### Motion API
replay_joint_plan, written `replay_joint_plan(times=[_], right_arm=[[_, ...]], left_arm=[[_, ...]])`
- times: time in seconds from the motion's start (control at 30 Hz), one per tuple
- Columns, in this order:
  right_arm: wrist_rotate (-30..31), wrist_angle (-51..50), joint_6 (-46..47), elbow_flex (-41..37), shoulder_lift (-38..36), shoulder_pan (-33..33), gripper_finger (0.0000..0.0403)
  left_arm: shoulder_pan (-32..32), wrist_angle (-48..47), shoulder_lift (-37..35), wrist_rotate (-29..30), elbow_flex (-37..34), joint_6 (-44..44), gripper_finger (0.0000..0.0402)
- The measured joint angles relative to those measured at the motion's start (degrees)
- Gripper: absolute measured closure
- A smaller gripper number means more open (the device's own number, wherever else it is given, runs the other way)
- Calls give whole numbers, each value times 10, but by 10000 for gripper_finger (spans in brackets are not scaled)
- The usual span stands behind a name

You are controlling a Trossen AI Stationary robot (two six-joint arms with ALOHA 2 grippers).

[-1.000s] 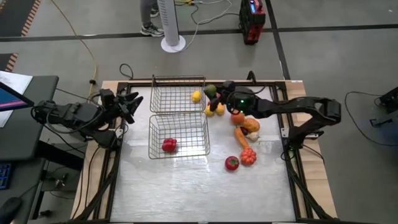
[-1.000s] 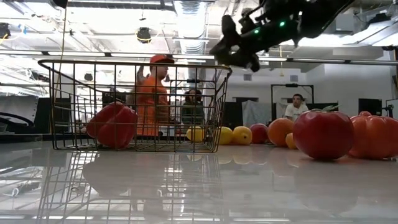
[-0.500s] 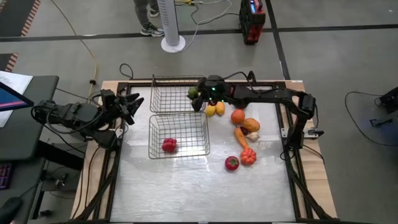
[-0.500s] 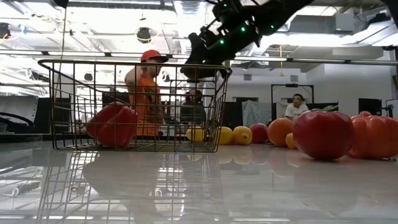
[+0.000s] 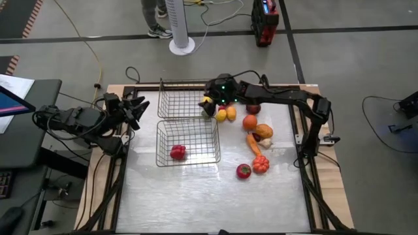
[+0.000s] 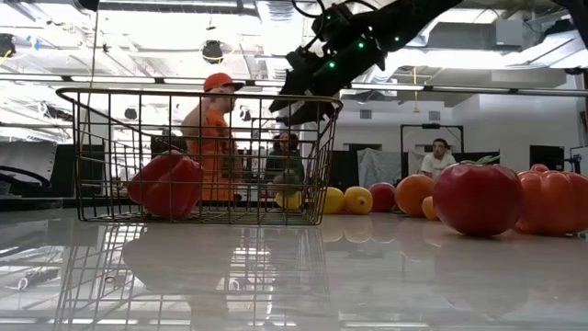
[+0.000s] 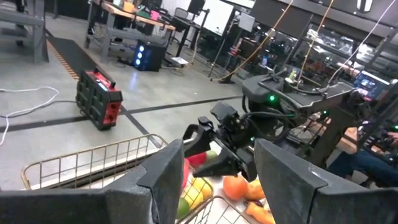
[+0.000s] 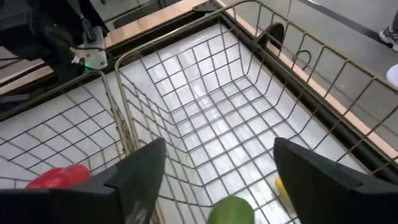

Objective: Sort produce into baskets
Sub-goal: Put the yellow lemon into the top mesh basket

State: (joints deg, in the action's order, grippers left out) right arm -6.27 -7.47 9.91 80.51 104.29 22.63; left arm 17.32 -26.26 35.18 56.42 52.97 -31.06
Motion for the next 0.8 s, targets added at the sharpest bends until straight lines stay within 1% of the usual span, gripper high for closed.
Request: replay_joint_plan(times=[0.07,0.13,0.27,0.37,0.47,0.6,0.73,0.8], right_arm=[[0,-31,-6,1,-3,5,45],[14,-92,1,1,-11,14,35],[46,-188,-6,-6,-25,35,39],[51,-189,-22,-33,-44,46,52],[51,-161,-23,-60,-60,51,66],[51,-150,-18,-102,-60,57,79],[52,-111,2,-150,-58,57,84],[60,-110,19,-170,-56,56,84]], left_arm=[[0,0,0,0,0,5,219],[0,0,0,0,0,8,219],[0,0,-4,-1,0,8,219],[0,-1,-8,-1,0,8,219],[0,-3,-10,-2,0,8,219],[0,-4,-12,-1,0,8,219],[0,-5,-11,-2,0,8,219],[0,-4,-11,-2,0,8,219]])
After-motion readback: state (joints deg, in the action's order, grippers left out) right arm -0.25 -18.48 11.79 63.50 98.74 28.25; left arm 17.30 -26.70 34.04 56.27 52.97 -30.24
